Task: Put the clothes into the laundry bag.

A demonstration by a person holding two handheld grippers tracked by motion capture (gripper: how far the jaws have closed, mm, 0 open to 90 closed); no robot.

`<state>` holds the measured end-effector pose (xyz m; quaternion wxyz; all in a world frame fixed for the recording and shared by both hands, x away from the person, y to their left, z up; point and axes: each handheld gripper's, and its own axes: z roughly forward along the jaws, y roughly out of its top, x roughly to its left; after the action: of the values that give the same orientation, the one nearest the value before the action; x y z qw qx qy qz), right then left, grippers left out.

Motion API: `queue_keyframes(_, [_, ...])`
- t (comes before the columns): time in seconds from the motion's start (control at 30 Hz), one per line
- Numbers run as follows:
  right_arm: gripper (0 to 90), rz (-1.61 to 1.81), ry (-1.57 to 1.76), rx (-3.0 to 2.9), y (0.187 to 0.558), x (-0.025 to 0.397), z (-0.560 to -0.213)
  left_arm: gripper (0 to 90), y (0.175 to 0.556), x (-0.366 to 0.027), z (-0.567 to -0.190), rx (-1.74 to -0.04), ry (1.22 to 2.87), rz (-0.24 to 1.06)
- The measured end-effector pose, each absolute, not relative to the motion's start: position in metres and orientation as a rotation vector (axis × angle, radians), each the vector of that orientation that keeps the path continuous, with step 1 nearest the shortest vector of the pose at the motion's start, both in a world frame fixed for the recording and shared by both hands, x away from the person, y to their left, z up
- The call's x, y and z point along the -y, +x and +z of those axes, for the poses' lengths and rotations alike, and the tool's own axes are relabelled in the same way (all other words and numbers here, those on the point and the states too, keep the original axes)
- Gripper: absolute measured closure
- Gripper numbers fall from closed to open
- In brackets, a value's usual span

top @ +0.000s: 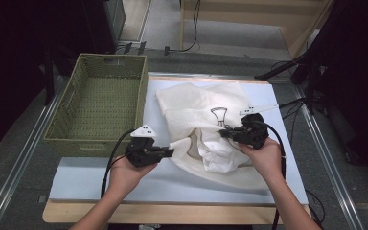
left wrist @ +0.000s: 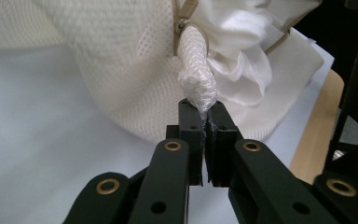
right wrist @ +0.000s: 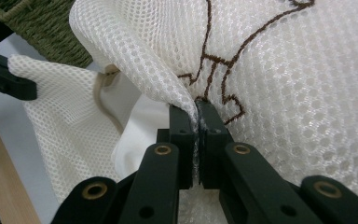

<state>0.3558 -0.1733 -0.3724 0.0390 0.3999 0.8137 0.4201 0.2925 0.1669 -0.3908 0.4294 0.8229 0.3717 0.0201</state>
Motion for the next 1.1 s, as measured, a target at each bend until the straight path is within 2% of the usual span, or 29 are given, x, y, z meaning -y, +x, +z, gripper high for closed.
queue_keyframes(0.5, [87.6, 1.300, 1.185, -2.523, 0.359, 0.166, -0.373, 87.5, 0.266, -0.198, -0.418, -1.031, 2.028, -0.032])
queue_keyframes(0.57, [87.6, 1.299, 1.184, -2.524, 0.359, 0.165, -0.373, 83.5, 0.266, -0.198, -0.417, -1.026, 2.025, -0.038])
queue_keyframes(0.7, [87.6, 1.306, 1.177, -2.527, 0.358, 0.167, -0.373, 69.7, 0.263, -0.200, -0.406, -1.011, 2.030, 0.021])
queue_keyframes(0.77, [87.5, 1.307, 1.173, -2.527, 0.358, 0.167, -0.372, 68.9, 0.261, -0.199, -0.398, -1.002, 2.031, 0.058])
queue_keyframes(0.93, [87.4, 1.301, 1.166, -2.529, 0.357, 0.165, -0.370, 72.9, 0.263, -0.182, -0.383, -0.930, 2.036, 0.078])
queue_keyframes(1.1, [87.5, 1.312, 1.160, -2.523, 0.354, 0.166, -0.367, 81.7, 0.271, -0.158, -0.380, -0.867, 2.054, 0.064])
